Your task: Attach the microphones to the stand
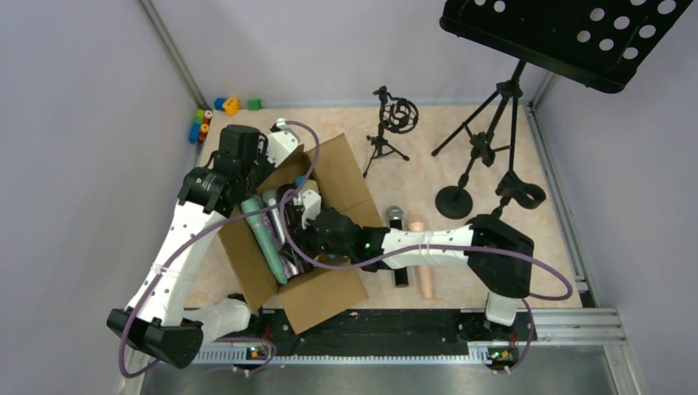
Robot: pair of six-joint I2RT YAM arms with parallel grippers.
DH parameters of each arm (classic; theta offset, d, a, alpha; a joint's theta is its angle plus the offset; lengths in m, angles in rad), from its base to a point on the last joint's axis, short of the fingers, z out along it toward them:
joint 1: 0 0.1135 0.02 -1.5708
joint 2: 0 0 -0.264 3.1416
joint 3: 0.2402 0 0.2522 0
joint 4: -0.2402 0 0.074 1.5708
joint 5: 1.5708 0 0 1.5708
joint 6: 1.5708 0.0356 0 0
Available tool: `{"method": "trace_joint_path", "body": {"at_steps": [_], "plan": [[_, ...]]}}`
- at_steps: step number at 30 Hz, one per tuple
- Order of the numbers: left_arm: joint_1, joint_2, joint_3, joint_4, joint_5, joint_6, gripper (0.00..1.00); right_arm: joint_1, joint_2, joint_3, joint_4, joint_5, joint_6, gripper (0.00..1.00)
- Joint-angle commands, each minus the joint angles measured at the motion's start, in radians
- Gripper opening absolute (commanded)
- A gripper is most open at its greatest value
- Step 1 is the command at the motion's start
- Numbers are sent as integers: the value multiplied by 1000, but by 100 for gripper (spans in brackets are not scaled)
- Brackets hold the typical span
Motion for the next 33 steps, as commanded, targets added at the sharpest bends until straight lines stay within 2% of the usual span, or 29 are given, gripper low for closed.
{"method": "trace_joint_path", "body": {"at_steps": [1, 12, 17, 22, 28, 33], "plan": [[-8, -27, 56, 112, 34, -58, 0, -2, 56, 43, 152, -46, 18, 59], [-9, -28, 60, 91, 33, -65, 0, -34, 222, 137, 241, -70, 60, 55], [-10, -23, 64, 77, 29, -76, 0, -61, 280, 155, 322, -134, 115, 54], [-9, -23, 80, 75, 32, -87, 0, -75, 307, 142, 414, -203, 166, 40], [-9, -32, 67, 89, 32, -73, 0, -76, 242, 87, 423, -168, 176, 0], [-9, -37, 50, 94, 22, -69, 0, -75, 124, -17, 420, -148, 150, 0]]}}
